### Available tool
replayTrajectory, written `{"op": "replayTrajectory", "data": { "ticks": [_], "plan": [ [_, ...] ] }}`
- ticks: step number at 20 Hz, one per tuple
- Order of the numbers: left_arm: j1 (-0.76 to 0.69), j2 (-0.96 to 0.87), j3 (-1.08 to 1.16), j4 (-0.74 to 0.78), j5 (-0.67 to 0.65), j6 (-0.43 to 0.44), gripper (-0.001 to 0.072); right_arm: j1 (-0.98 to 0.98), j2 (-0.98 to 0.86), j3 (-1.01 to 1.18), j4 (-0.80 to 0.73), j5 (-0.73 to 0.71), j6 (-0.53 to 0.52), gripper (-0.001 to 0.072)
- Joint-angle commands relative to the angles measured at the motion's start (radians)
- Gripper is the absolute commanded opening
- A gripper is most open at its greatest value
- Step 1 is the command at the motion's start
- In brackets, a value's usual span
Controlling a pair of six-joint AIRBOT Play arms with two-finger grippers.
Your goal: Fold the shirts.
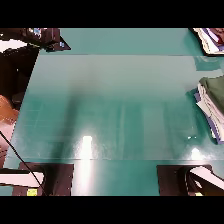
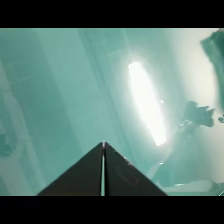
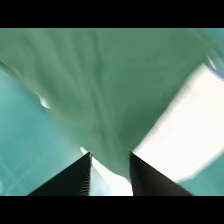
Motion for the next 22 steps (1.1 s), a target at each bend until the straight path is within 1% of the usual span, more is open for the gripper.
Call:
{"op": "replayTrajectory", "data": {
  "ticks": [1,3,4,7,9,13,14,15,17,20,21,22],
  "plan": [
    [0.000,0.000,0.000,-0.001,-0.008,0.008,0.0034,-0.111,0.018,-0.091,-0.010,0.009,0.001,0.0479],
    [0.000,0.000,0.000,-0.001,-0.009,0.008,0.0034,-0.140,0.018,-0.094,0.036,0.009,0.001,0.0479],
    [0.000,0.000,0.000,-0.001,-0.009,0.008,0.0034,-0.142,0.018,-0.092,0.106,-0.003,0.001,0.0478],
    [0.000,0.000,0.000,-0.001,-0.009,0.014,0.0034,-0.088,0.018,-0.087,0.428,-0.056,0.000,0.0477],
    [0.000,0.000,0.000,-0.002,-0.009,0.014,0.0035,0.027,0.018,-0.087,0.552,-0.061,0.000,0.0474],
    [0.000,0.000,0.000,-0.001,-0.009,0.014,0.0035,0.364,0.018,-0.087,0.564,-0.088,0.000,0.0469],
    [0.000,0.000,0.000,-0.001,-0.010,0.014,0.0035,0.449,0.018,-0.087,0.563,-0.111,-0.004,0.0432],
    [0.000,0.000,0.000,-0.002,-0.009,0.014,0.0034,0.522,0.018,-0.087,0.564,-0.135,-0.015,0.0431],
    [0.000,0.000,0.000,-0.002,-0.009,0.014,0.0034,0.653,0.018,-0.087,0.565,-0.176,-0.019,0.0430],
    [0.000,0.000,0.000,-0.002,-0.009,0.014,0.0034,0.792,0.018,-0.087,0.564,-0.211,-0.019,0.0425],
    [0.000,0.000,0.000,-0.002,-0.009,0.014,0.0034,0.825,0.018,-0.087,0.564,-0.212,-0.019,0.0301],
    [0.000,0.000,0.000,-0.002,-0.009,0.014,0.0035,0.849,0.018,-0.087,0.563,-0.212,-0.019,0.0105]
  ]
}}
